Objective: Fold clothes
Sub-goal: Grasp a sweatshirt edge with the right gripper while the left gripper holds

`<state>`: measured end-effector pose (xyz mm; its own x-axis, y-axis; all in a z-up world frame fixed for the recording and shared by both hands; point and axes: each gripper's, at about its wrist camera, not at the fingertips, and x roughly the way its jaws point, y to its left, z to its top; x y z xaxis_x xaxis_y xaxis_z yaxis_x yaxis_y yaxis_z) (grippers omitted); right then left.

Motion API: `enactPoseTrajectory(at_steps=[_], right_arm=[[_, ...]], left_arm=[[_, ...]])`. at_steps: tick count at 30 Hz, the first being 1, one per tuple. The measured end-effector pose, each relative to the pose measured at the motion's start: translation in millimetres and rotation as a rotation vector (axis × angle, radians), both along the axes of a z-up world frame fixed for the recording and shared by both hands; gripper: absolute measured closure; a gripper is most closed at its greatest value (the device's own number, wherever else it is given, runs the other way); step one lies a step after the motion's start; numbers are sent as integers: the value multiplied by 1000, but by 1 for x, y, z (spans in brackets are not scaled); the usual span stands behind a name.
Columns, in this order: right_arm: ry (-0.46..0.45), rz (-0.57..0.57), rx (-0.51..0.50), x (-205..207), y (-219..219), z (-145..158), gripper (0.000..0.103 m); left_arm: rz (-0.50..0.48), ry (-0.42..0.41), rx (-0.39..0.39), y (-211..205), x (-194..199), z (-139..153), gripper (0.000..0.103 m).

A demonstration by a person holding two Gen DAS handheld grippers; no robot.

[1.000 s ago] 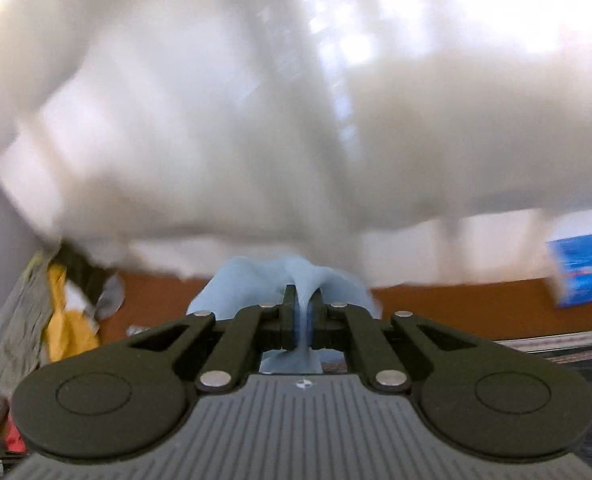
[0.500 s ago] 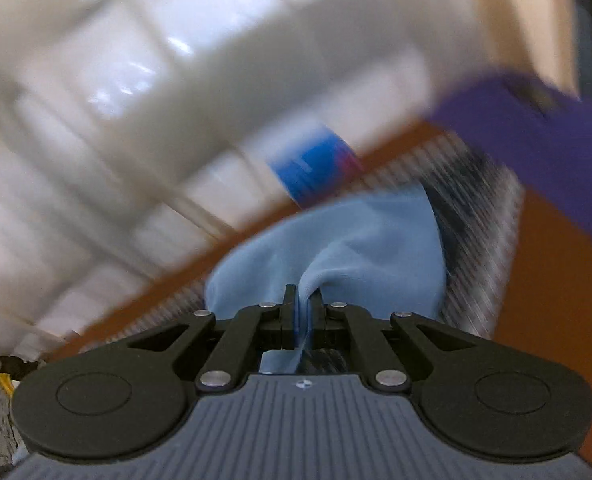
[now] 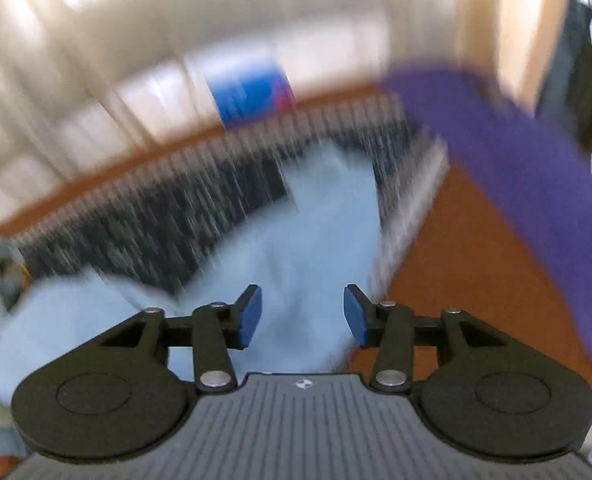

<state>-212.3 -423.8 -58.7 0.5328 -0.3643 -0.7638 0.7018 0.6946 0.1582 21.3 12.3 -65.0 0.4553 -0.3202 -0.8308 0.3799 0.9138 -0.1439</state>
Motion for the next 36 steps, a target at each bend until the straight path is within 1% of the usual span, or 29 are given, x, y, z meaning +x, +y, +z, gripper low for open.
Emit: enactPoseTrajectory(at_steps=[1,2,4,7,8,9,11,13,16,20,23,24,25,26,27,28,30,31,32,33,36], right_arm=[[-43,38,-25,8,6,16,40],[-86,97,-17,23,13,28,38],[-160,224,6,56,30,48,38],[-182,458,96,128,67,46,34],[-181,531,125,150,80,44,30],[-161,594,148,172,95,39,28],[-98,706,167,218,129,27,28],[-39,804,150,257,162,13,28],[7,904,126,305,207,-1,29],[36,957,99,340,246,-14,29],[68,962,33,358,264,-27,29],[82,966,24,364,265,-32,32],[87,972,47,367,264,-37,42],[84,979,97,367,261,-41,83],[76,978,128,366,257,-41,86],[58,964,125,363,253,-37,86],[22,934,115,355,243,-28,87],[0,915,109,350,235,-20,88],[-24,890,113,345,224,-12,88],[-45,866,119,339,214,-4,88],[-130,790,115,315,178,25,88]], left_arm=[[-10,-12,4,-4,-1,0,64],[-15,-19,6,-9,-2,1,64],[-46,-39,20,-19,-6,1,64],[-98,-66,33,-32,-11,1,64],[-120,-77,43,-37,-13,0,64],[-138,-89,56,-41,-16,0,64],[-186,-118,92,-51,-23,-3,64],[-239,-147,126,-61,-31,-6,64],[-325,-176,156,-73,-43,-13,64],[-413,-197,168,-79,-53,-20,64],[-415,-191,151,-74,-50,-20,64],[-405,-179,136,-69,-46,-19,64],[-391,-163,120,-64,-41,-18,63],[-376,-142,102,-59,-37,-17,62],[-356,-124,76,-52,-32,-15,60],[-332,-111,46,-45,-28,-11,59],[-279,-98,-10,-30,-22,0,46],[-255,-101,-32,-23,-20,6,42],[-229,-110,-56,-17,-19,13,34],[-207,-122,-76,-9,-17,20,30],[-157,-167,-108,11,-14,40,27]])
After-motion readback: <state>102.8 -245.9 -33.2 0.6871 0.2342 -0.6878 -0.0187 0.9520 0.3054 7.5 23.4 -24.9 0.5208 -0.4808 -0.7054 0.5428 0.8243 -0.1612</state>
